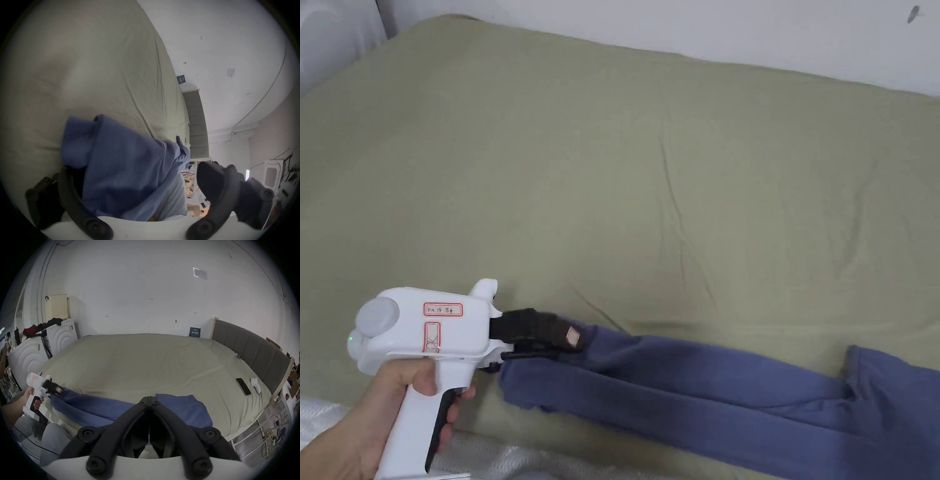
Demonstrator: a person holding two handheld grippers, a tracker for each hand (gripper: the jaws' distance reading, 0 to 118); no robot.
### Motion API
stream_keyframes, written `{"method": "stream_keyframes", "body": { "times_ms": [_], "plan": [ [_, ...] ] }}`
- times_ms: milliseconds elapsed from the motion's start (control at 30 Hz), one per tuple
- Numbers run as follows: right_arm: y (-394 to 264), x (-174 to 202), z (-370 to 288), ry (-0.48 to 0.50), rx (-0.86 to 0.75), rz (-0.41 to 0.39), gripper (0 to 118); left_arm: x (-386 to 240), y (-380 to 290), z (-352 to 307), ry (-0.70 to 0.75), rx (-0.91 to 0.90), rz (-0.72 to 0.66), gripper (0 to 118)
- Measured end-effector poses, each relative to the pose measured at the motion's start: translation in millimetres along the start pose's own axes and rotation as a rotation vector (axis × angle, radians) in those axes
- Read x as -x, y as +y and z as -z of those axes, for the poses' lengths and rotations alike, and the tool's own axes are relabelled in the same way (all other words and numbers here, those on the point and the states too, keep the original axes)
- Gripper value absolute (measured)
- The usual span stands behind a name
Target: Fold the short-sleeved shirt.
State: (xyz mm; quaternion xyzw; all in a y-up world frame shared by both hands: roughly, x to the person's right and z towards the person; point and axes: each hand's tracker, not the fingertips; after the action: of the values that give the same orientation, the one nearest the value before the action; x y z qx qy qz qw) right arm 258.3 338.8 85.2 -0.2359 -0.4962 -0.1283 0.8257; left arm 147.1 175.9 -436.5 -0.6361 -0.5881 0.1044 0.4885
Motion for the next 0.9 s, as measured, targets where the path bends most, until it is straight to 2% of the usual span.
{"method": "stream_keyframes", "body": {
  "times_ms": [67, 100, 133, 233, 333, 500, 600, 633, 667, 700, 800, 900],
  "plan": [
    [0, -1, -1, 0.011, -0.001, 0.009, 2, 11, -2, 10, 0.179, -0.018, -0.010, 6],
    [0, -1, -1, 0.014, -0.002, 0.008, 2, 18, -1, 12, 0.066, 0.001, -0.030, 6],
    [1, -1, -4, 0.013, -0.008, 0.006, 2, 16, 1, 7, 0.044, -0.024, -0.054, 6],
    [4, -7, -7, 0.028, -0.024, 0.013, 2, -1, -2, -9, 0.132, -0.053, 0.020, 6],
    [5, -12, -9, 0.037, -0.042, 0.024, 2, -11, -3, -31, 0.121, -0.090, 0.005, 6],
    [1, -21, -6, 0.080, -0.041, 0.053, 2, -31, -1, -89, 0.223, -0.236, -0.012, 5],
    [0, -23, -6, 0.091, -0.046, 0.046, 2, -51, -6, -111, 0.405, -0.261, 0.034, 5],
    [-1, -25, -5, 0.099, -0.049, 0.050, 2, -58, -6, -109, 0.440, -0.257, 0.037, 5],
    [-2, -25, -4, 0.100, -0.050, 0.051, 2, -67, -8, -102, 0.403, -0.245, 0.040, 5],
    [-3, -26, -4, 0.099, -0.051, 0.051, 2, -76, -11, -98, 0.408, -0.230, 0.056, 6],
    [-6, -30, -6, 0.090, -0.052, 0.047, 2, -124, -22, -66, 0.594, -0.222, 0.251, 6],
    [-9, -35, -9, 0.084, -0.051, 0.040, 2, -169, -39, -29, 0.627, -0.195, 0.367, 6]
  ]
}}
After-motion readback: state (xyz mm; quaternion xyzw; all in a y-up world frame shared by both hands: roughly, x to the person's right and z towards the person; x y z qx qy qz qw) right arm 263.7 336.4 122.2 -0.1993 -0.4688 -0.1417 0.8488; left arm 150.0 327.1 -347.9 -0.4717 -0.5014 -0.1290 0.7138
